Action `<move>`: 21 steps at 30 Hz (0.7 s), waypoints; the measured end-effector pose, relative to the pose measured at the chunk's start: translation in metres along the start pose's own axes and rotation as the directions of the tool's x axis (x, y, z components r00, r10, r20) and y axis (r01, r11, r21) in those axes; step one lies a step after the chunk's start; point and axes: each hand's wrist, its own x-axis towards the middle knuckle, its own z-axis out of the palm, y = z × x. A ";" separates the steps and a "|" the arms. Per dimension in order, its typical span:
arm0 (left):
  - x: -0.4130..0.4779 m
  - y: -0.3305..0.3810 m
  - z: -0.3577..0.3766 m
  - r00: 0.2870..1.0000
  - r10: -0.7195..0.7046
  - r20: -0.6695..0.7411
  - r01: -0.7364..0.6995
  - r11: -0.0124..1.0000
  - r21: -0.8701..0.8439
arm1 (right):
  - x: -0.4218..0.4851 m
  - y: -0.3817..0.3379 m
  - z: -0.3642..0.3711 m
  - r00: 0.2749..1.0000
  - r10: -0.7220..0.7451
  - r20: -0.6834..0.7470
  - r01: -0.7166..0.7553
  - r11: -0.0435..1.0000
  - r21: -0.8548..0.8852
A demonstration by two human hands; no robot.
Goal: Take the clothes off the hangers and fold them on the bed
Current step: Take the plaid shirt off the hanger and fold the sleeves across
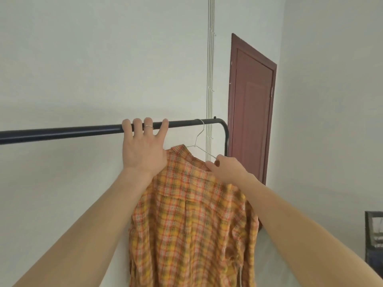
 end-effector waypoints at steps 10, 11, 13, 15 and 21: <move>-0.001 -0.005 0.007 1.000 0.006 -0.023 -0.006 1.000 0.006 | -0.023 -0.010 -0.026 0.879 -0.110 -0.464 0.033 0.985 -0.172; -0.001 -0.007 0.008 0.999 0.008 -0.031 -0.008 1.000 -0.006 | -0.026 -0.009 -0.034 0.862 -0.106 -0.496 0.030 0.987 -0.158; -0.001 -0.007 0.010 0.999 0.016 -0.033 -0.017 0.999 -0.040 | -0.036 -0.001 -0.049 0.846 -0.083 -0.527 0.016 0.991 -0.130; -0.001 -0.005 0.009 1.000 0.013 -0.027 -0.014 0.998 -0.065 | -0.052 0.009 -0.061 0.838 -0.069 -0.542 0.000 0.992 -0.128; -0.008 0.007 -0.003 0.993 0.055 -0.105 -0.089 0.934 -0.346 | -0.144 0.035 -0.080 0.811 0.014 -0.585 -0.172 0.961 -0.215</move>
